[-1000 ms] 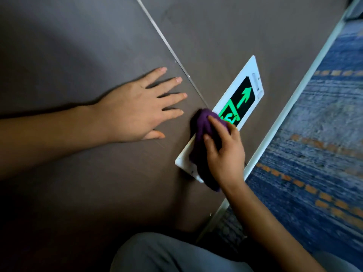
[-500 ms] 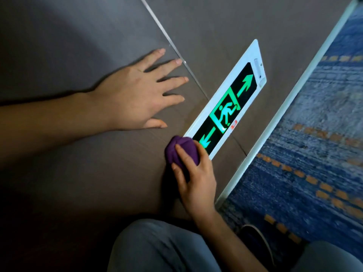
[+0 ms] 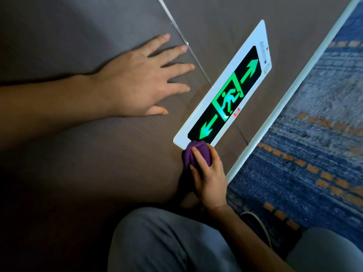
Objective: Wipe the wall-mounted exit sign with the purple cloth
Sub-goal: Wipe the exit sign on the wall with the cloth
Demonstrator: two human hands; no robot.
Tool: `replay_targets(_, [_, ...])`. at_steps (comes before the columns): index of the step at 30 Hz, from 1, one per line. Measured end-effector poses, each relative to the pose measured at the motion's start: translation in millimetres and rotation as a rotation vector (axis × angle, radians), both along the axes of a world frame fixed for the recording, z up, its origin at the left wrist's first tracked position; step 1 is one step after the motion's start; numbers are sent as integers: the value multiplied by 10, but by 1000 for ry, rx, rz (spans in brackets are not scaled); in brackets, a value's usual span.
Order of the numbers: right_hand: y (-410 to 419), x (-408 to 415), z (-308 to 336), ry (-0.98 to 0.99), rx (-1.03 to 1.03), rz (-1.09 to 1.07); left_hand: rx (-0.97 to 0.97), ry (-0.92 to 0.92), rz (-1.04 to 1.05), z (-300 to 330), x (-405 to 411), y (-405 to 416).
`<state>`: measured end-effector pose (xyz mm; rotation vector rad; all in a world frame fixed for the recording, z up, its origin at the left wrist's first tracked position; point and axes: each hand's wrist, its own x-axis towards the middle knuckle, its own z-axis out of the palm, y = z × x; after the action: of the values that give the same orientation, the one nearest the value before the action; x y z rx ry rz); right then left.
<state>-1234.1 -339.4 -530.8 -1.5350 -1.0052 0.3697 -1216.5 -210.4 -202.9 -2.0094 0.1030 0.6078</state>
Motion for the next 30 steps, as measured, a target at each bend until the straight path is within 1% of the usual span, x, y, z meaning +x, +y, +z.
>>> replay_targets(3, [-43, 28, 72, 103, -47, -8, -9, -15, -16, -16, 14, -1])
replay_targets(6, [8, 164, 336, 195, -7, -11, -33, -42, -7, -34, 19, 17])
replay_targets(8, [135, 281, 575, 161, 40, -43, -55, -53, -7, -35, 33, 26])
replay_targets(11, [280, 337, 775, 38, 75, -98, -48, -49, -5, -42, 18, 49])
replay_targets(15, [216, 130, 606, 21, 67, -100, -51, -19, 0, -59, -12, 4])
replay_targets(20, [99, -32, 161, 56, -57, -84, -39, -15, 19, -172, -80, -74])
replay_targets(22, [112, -8, 45, 72, -60, -81, -39, -22, 32, -185, -62, -70])
replay_targets(24, [144, -19, -10, 161, -68, -82, -39, -14, 41, -186, -54, -69])
replay_targets(28, [171, -93, -132, 449, -202, -113, -44, -16, 42, -185, -86, -59])
replay_targets(30, [152, -65, -194, 480, -221, -110, -45, -25, 46, -195, -95, -50])
